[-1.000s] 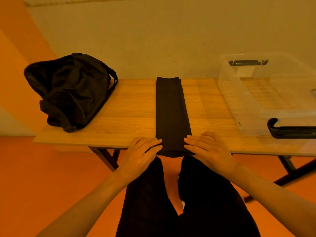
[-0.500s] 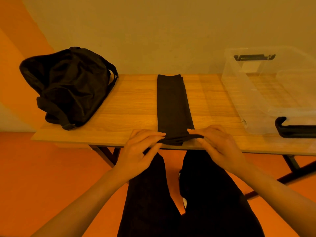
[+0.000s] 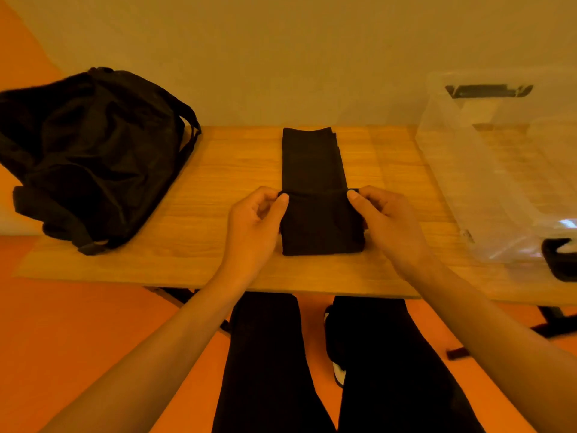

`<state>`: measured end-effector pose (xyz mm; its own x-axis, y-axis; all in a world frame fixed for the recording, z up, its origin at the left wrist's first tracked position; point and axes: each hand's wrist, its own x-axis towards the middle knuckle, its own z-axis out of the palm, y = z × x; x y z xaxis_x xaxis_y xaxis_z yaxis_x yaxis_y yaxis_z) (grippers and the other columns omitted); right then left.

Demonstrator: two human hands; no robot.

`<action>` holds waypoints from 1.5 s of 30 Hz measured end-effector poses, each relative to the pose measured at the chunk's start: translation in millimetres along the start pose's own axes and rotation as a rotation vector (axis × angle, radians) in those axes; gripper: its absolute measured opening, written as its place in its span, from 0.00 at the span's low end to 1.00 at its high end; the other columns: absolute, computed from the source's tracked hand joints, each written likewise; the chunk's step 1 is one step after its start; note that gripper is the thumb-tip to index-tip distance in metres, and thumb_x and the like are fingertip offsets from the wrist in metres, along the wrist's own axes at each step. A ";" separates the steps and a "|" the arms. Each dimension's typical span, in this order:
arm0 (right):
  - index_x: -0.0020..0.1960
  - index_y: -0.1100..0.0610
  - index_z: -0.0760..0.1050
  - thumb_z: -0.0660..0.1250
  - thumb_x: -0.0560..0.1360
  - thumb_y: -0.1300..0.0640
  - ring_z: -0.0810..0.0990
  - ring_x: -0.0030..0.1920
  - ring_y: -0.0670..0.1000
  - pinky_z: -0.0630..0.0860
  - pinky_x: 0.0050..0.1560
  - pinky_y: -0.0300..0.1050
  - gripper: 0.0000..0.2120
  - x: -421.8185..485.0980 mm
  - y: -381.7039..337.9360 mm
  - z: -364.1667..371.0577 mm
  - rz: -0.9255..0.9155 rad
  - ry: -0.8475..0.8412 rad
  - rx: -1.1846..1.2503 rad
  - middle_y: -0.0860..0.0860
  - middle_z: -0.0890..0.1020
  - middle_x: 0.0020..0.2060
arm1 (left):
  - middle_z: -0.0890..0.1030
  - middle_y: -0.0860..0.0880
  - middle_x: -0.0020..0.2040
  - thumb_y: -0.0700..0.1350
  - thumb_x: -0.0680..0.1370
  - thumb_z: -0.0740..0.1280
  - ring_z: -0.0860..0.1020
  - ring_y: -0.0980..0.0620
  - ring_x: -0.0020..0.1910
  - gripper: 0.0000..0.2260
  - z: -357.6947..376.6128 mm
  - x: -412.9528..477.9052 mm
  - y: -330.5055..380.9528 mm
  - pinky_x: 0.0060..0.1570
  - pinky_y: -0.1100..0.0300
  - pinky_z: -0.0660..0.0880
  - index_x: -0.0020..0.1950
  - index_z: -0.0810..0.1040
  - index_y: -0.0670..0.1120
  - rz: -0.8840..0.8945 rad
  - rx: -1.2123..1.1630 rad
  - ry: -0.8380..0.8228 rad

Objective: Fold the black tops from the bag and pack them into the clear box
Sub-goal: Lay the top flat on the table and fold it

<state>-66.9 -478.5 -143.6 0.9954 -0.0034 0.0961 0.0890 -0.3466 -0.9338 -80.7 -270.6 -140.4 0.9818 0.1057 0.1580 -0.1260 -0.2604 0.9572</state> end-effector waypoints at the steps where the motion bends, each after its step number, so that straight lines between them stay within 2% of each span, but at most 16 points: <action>1: 0.45 0.62 0.80 0.63 0.82 0.47 0.82 0.42 0.59 0.77 0.42 0.58 0.19 10.7 2.1 3.7 0.035 0.007 -0.017 0.60 0.82 0.40 | 0.84 0.51 0.43 0.43 0.83 0.65 0.83 0.58 0.44 0.07 3.4 11.0 -2.6 0.43 0.64 0.79 0.48 0.82 0.47 -0.051 -0.001 0.008; 2: 0.45 0.62 0.80 0.63 0.82 0.47 0.82 0.42 0.59 0.76 0.41 0.56 0.20 21.3 4.3 6.8 0.069 0.011 -0.051 0.61 0.82 0.41 | 0.85 0.50 0.43 0.44 0.83 0.65 0.83 0.56 0.44 0.08 6.6 22.4 -6.9 0.43 0.62 0.80 0.48 0.82 0.45 -0.096 0.006 0.008; 5: 0.47 0.60 0.80 0.61 0.83 0.46 0.78 0.33 0.51 0.71 0.29 0.38 0.19 49.7 9.6 12.0 0.166 -0.005 -0.221 0.59 0.82 0.39 | 0.83 0.47 0.41 0.46 0.84 0.64 0.81 0.53 0.39 0.09 17.3 52.6 -19.1 0.38 0.56 0.76 0.48 0.81 0.43 -0.183 0.101 -0.033; 7: 0.47 0.59 0.81 0.61 0.83 0.46 0.80 0.35 0.51 0.74 0.30 0.41 0.19 64.0 13.5 13.8 0.195 0.008 -0.289 0.57 0.82 0.39 | 0.83 0.49 0.42 0.47 0.84 0.64 0.81 0.56 0.41 0.09 22.4 68.2 -25.4 0.38 0.59 0.75 0.49 0.80 0.46 -0.214 0.193 -0.044; 8: 0.46 0.58 0.82 0.62 0.82 0.45 0.81 0.38 0.52 0.78 0.35 0.46 0.19 69.9 16.0 14.8 0.192 0.024 -0.308 0.57 0.83 0.40 | 0.82 0.49 0.41 0.48 0.84 0.63 0.81 0.57 0.39 0.09 23.3 74.5 -27.6 0.36 0.61 0.75 0.48 0.79 0.47 -0.222 0.233 -0.044; 10: 0.45 0.56 0.82 0.63 0.82 0.45 0.82 0.41 0.51 0.79 0.43 0.47 0.17 77.9 18.3 16.4 0.202 0.040 -0.347 0.55 0.83 0.39 | 0.79 0.48 0.35 0.48 0.84 0.63 0.79 0.59 0.29 0.10 24.2 83.8 -29.1 0.26 0.65 0.71 0.46 0.77 0.46 -0.246 0.305 -0.050; 14: 0.44 0.53 0.81 0.63 0.81 0.44 0.79 0.36 0.48 0.73 0.36 0.41 0.16 82.5 22.3 17.5 0.209 0.052 -0.417 0.52 0.81 0.36 | 0.76 0.49 0.31 0.48 0.84 0.63 0.75 0.57 0.20 0.11 23.8 93.5 -31.4 0.18 0.66 0.66 0.45 0.77 0.44 -0.319 0.333 -0.058; 18: 0.44 0.52 0.81 0.63 0.81 0.44 0.78 0.34 0.46 0.68 0.33 0.38 0.15 81.5 25.5 17.3 0.209 0.072 -0.418 0.50 0.80 0.34 | 0.80 0.50 0.35 0.50 0.84 0.63 0.78 0.59 0.25 0.09 24.1 92.0 -32.7 0.22 0.65 0.70 0.48 0.78 0.48 -0.311 0.358 -0.076; 21: 0.45 0.51 0.81 0.63 0.81 0.42 0.79 0.38 0.46 0.73 0.36 0.39 0.15 79.3 28.1 18.9 0.188 0.102 -0.422 0.48 0.81 0.36 | 0.82 0.50 0.35 0.51 0.84 0.64 0.80 0.55 0.33 0.08 26.3 88.5 -37.3 0.30 0.58 0.75 0.47 0.77 0.51 -0.188 0.439 -0.036; 23: 0.45 0.50 0.80 0.64 0.81 0.42 0.79 0.36 0.45 0.70 0.34 0.37 0.15 77.1 29.4 21.1 0.158 0.127 -0.443 0.47 0.80 0.34 | 0.81 0.51 0.35 0.52 0.84 0.64 0.80 0.54 0.35 0.08 28.6 86.4 -39.8 0.35 0.57 0.75 0.47 0.76 0.51 -0.133 0.487 0.005; 25: 0.45 0.49 0.79 0.64 0.80 0.41 0.77 0.34 0.44 0.66 0.34 0.35 0.14 75.0 29.6 22.4 0.144 0.142 -0.459 0.46 0.79 0.32 | 0.82 0.51 0.35 0.53 0.83 0.64 0.81 0.53 0.36 0.08 29.8 84.6 -41.7 0.38 0.49 0.79 0.48 0.77 0.51 -0.131 0.460 0.025; 28: 0.45 0.49 0.79 0.64 0.80 0.40 0.78 0.33 0.44 0.68 0.34 0.35 0.14 74.1 30.9 23.0 0.133 0.152 -0.455 0.45 0.79 0.31 | 0.83 0.49 0.36 0.53 0.83 0.65 0.83 0.51 0.37 0.08 29.0 81.0 -41.9 0.38 0.42 0.80 0.50 0.78 0.50 -0.138 0.395 0.041; 33: 0.43 0.50 0.79 0.64 0.80 0.40 0.79 0.33 0.46 0.76 0.36 0.39 0.15 72.4 34.0 23.1 0.123 0.184 -0.448 0.47 0.79 0.30 | 0.83 0.49 0.35 0.55 0.82 0.66 0.82 0.51 0.36 0.10 27.8 76.5 -39.6 0.37 0.42 0.79 0.48 0.79 0.49 -0.129 0.379 0.067; 37: 0.43 0.49 0.78 0.64 0.79 0.40 0.78 0.33 0.45 0.74 0.35 0.38 0.15 71.6 35.2 25.9 0.127 0.202 -0.473 0.46 0.79 0.31 | 0.83 0.50 0.35 0.52 0.81 0.68 0.82 0.54 0.36 0.08 27.2 76.0 -41.6 0.38 0.46 0.80 0.48 0.79 0.49 -0.113 0.403 0.072; 41: 0.42 0.50 0.78 0.65 0.79 0.40 0.79 0.33 0.45 0.73 0.34 0.35 0.15 72.2 34.9 24.4 0.128 0.206 -0.451 0.46 0.80 0.31 | 0.82 0.52 0.36 0.53 0.81 0.68 0.81 0.55 0.35 0.09 26.9 74.9 -39.3 0.34 0.54 0.76 0.47 0.79 0.49 -0.096 0.434 0.119; 45: 0.42 0.51 0.77 0.67 0.80 0.44 0.80 0.34 0.42 0.71 0.31 0.30 0.13 64.8 26.6 14.3 0.107 0.288 -0.246 0.47 0.81 0.32 | 0.82 0.52 0.35 0.54 0.80 0.68 0.82 0.52 0.35 0.09 16.6 62.7 -39.8 0.38 0.46 0.81 0.44 0.77 0.51 -0.123 0.395 0.147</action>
<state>0.4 -474.6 -167.2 0.9446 -0.3022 0.1282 -0.0608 -0.5448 -0.8363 -11.8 -269.6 -172.6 0.9517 0.2872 0.1085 0.0832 -0.5815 0.8093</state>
